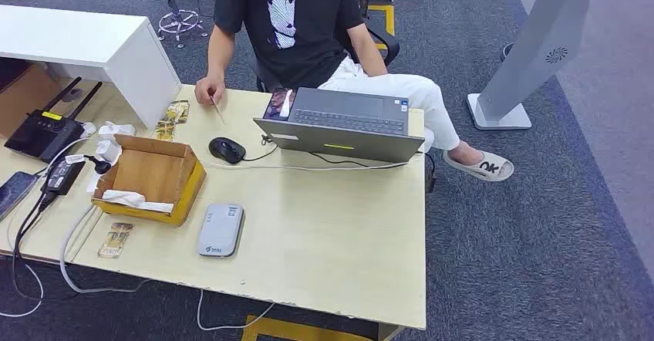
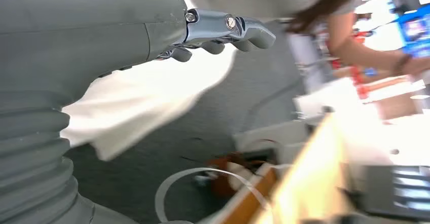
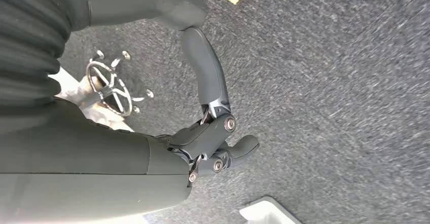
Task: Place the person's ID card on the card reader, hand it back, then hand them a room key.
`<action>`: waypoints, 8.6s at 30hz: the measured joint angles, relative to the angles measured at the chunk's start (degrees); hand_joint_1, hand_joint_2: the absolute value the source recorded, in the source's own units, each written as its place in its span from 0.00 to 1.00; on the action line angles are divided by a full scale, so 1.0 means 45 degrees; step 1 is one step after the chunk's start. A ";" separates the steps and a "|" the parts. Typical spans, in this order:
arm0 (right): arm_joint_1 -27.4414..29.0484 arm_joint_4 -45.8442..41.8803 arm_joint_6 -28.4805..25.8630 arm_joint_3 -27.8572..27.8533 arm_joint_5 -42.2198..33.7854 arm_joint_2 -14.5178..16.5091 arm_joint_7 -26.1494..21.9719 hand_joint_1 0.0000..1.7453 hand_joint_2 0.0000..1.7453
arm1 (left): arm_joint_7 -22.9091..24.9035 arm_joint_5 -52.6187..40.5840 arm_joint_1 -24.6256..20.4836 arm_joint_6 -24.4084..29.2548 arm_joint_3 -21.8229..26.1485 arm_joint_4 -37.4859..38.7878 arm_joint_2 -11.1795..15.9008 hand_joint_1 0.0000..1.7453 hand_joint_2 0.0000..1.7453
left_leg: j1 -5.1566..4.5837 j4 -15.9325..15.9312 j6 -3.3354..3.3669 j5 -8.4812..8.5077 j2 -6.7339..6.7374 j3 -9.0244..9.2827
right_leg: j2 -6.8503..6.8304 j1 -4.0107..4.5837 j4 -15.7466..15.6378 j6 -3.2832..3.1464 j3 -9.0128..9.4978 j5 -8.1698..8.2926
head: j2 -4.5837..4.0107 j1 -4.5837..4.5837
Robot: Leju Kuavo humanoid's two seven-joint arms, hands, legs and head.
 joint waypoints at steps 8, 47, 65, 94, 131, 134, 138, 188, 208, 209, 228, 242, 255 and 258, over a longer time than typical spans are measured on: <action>-0.0061 0.0009 -0.0011 -0.0572 0.0506 0.0040 0.0339 0.00 1.00 | -0.0752 0.0120 0.0349 -0.1192 -0.0630 -0.2854 -0.0135 0.00 1.00 | 0.0001 0.0000 0.0000 0.0000 0.0002 0.0003 | 0.0003 -0.0001 0.0000 0.0000 -0.0003 0.0000 | 0.0000 -0.0007; -0.0232 0.0743 0.2214 -0.0835 0.3072 -0.1411 0.1739 0.00 1.00 | 0.4386 -1.0584 -0.3416 -0.0258 -0.7645 -0.1149 0.4350 0.00 1.00 | -0.0001 0.0002 -0.0013 0.0019 0.0016 0.0010 | 0.0022 -0.0002 0.0003 -0.0007 -0.0002 0.0019 | -0.0002 -0.0011; -0.0228 0.0840 0.2528 -0.0802 0.3244 -0.1503 0.1783 0.00 1.00 | 0.4439 -1.0475 -0.3317 -0.0262 -0.8183 -0.0746 0.4568 1.00 1.00 | -0.0001 0.0001 -0.0013 0.0018 0.0015 0.0003 | 0.0023 -0.0002 0.0002 -0.0007 -0.0006 0.0018 | 0.0000 -0.0011; -0.0231 0.0845 0.2877 -0.0743 0.3686 -0.1520 0.1872 0.00 1.00 | 0.4856 -1.2665 -0.2510 -0.1126 -1.0637 -0.0519 0.4449 1.00 1.00 | -0.0004 0.0003 -0.0013 0.0018 0.0013 0.0003 | 0.0022 -0.0003 0.0000 -0.0006 -0.0007 0.0019 | 0.0000 -0.0010; -0.0240 0.0860 0.3325 -0.0743 0.4125 -0.1625 0.2057 0.00 1.00 | 0.6301 -1.5284 -0.2538 -0.1684 -1.2797 0.4564 0.4296 1.00 1.00 | -0.0004 0.0003 -0.0012 0.0018 0.0011 0.0001 | 0.0019 -0.0003 0.0001 -0.0006 -0.0004 0.0018 | 0.0000 -0.0010; -0.0240 0.0866 0.3325 -0.0743 0.4146 -0.1634 0.2057 0.00 1.00 | 0.6318 -1.5392 -0.2588 -0.1678 -1.2911 0.4661 0.4343 1.00 1.00 | -0.0004 0.0003 -0.0012 0.0018 0.0010 0.0002 | 0.0018 -0.0003 0.0001 -0.0006 -0.0001 0.0018 | 0.0000 -0.0010; -0.0238 0.0869 0.3325 -0.0743 0.4155 -0.1639 0.2066 0.00 1.00 | 0.6322 -1.5425 -0.2615 -0.1684 -1.3010 0.4744 0.4414 1.00 1.00 | -0.0004 0.0003 -0.0012 0.0019 0.0011 0.0005 | 0.0018 -0.0003 0.0001 -0.0006 0.0000 0.0019 | 0.0000 -0.0011; -0.0242 0.0960 0.3461 -0.0830 0.4680 -0.1889 0.1939 0.00 1.00 | 0.7070 -1.5468 -0.5859 -0.1889 -1.0601 0.1492 0.9732 0.00 1.00 | 0.0023 0.0002 -0.0032 0.0033 0.0015 0.0001 | 0.0024 0.0027 0.0014 -0.0026 -0.0006 0.0030 | 0.0000 -0.0010; -0.0285 0.1042 0.3495 -0.0830 0.4782 -0.1889 0.1951 0.00 1.00 | 0.6568 -1.3341 -0.5866 -0.1027 -1.0608 -0.0011 0.8259 0.00 1.00 | 0.0020 0.0005 -0.0031 0.0033 0.0020 0.0004 | 0.0029 0.0025 0.0013 -0.0033 -0.0013 0.0036 | 0.0000 -0.0010; -0.0289 0.1045 0.3495 -0.0830 0.4781 -0.1889 0.1943 0.00 1.00 | 0.6570 -1.3244 -0.5866 -0.1074 -1.0609 -0.0154 0.8184 0.00 1.00 | 0.0020 0.0005 -0.0031 0.0033 0.0020 0.0004 | 0.0029 0.0025 0.0013 -0.0033 -0.0013 0.0036 | 0.0000 -0.0010; -0.0240 0.1064 0.3370 -0.1381 0.4008 -0.1710 0.2109 0.00 1.00 | 0.5444 -1.2062 -0.2191 -0.1871 -1.0606 -0.2312 0.7413 0.00 1.00 | 0.0016 0.0001 -0.0031 0.0017 0.0047 -0.0008 | 0.0059 0.0022 0.0010 -0.0029 -0.0023 0.0027 | 0.0000 -0.0011; -0.0166 0.0931 0.3326 -0.2207 0.3168 -0.1227 0.1921 0.00 1.00 | 0.6196 -1.4060 0.1876 -0.4783 -1.0607 -0.4558 0.8207 0.00 1.00 | 0.0026 0.0000 -0.0034 0.0019 0.0040 -0.0006 | 0.0048 0.0027 0.0010 -0.0028 -0.0021 0.0023 | 0.0000 -0.0009; -0.0183 0.0803 0.3529 -0.2409 0.3396 -0.1033 0.2103 0.00 1.00 | 0.8343 -1.6306 0.1363 -0.5221 -1.0694 -0.3493 0.9633 0.00 1.00 | 0.0025 0.0000 -0.0037 0.0027 0.0026 -0.0003 | 0.0038 0.0026 0.0011 -0.0028 -0.0013 0.0027 | 0.0000 -0.0010; -0.0188 0.0792 0.3633 -0.2400 0.3579 -0.1041 0.2139 0.00 1.00 | 0.8400 -1.6606 0.0652 -0.5045 -1.0701 -0.2260 0.9616 0.00 1.00 | 0.0025 0.0000 -0.0037 0.0034 0.0025 -0.0001 | 0.0036 0.0027 0.0011 -0.0034 -0.0010 0.0033 | 0.0000 -0.0011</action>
